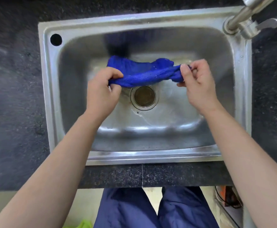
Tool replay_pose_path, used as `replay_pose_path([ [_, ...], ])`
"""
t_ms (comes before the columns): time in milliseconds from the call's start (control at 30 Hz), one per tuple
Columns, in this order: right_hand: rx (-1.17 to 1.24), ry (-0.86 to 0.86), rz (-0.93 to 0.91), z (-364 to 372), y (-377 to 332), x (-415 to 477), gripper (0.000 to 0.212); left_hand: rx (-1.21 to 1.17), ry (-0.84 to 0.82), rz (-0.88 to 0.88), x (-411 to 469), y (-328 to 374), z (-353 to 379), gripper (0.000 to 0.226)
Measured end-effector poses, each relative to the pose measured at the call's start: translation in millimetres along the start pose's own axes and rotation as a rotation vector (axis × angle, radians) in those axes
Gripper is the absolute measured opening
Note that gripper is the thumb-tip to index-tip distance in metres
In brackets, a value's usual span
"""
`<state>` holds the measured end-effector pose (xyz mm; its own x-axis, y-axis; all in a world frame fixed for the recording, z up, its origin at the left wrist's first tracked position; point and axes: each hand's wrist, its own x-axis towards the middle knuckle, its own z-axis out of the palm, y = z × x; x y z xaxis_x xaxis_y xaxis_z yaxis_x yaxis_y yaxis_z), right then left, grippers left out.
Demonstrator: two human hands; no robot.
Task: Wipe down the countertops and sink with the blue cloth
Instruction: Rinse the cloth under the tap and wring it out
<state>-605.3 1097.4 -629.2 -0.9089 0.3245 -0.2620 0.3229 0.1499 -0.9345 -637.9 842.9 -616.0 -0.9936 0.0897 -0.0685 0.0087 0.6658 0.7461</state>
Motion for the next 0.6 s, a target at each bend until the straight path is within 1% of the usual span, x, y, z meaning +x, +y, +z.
replay_pose_path([
  [33, -0.034, -0.003, 0.050, 2, 10, -4, 0.018, 0.093, -0.084, 0.033, -6, -11, 4, 0.035],
  [67, -0.131, -0.028, 0.100, 1, 23, -7, 0.018, 0.163, -0.192, 0.022, -12, -23, 8, 0.035],
  [100, -0.289, -0.095, 0.142, -1, 38, -10, 0.018, 0.214, -0.314, -0.018, -18, -34, 13, 0.035],
  [167, -0.578, -0.334, 0.217, -4, 62, -22, 0.014, 0.345, -0.548, -0.126, -30, -51, 23, 0.034],
  [200, -0.650, -0.457, 0.241, -4, 70, -29, 0.012, 0.418, -0.630, -0.157, -36, -57, 28, 0.035],
  [267, -0.734, -0.625, 0.264, -2, 78, -42, 0.016, 0.503, -0.706, -0.174, -46, -63, 36, 0.037],
  [300, -0.783, -0.681, 0.275, -1, 79, -45, 0.019, 0.502, -0.706, -0.166, -49, -62, 39, 0.033],
  [367, -0.884, -0.779, 0.279, 0, 77, -45, 0.016, 0.440, -0.706, -0.119, -54, -56, 47, 0.027],
  [400, -0.909, -0.811, 0.277, 1, 76, -44, 0.015, 0.419, -0.723, -0.089, -57, -52, 52, 0.031],
  [467, -0.882, -0.782, 0.262, 3, 73, -40, 0.016, 0.438, -0.755, -0.041, -63, -44, 65, 0.047],
  [533, -0.734, -0.642, 0.250, 7, 70, -36, 0.011, 0.541, -0.758, -0.004, -67, -37, 76, 0.061],
  [567, -0.616, -0.563, 0.266, 9, 68, -33, 0.008, 0.597, -0.754, 0.005, -66, -36, 81, 0.061],
  [600, -0.485, -0.491, 0.290, 11, 66, -30, 0.008, 0.624, -0.744, 0.002, -63, -36, 85, 0.056],
])
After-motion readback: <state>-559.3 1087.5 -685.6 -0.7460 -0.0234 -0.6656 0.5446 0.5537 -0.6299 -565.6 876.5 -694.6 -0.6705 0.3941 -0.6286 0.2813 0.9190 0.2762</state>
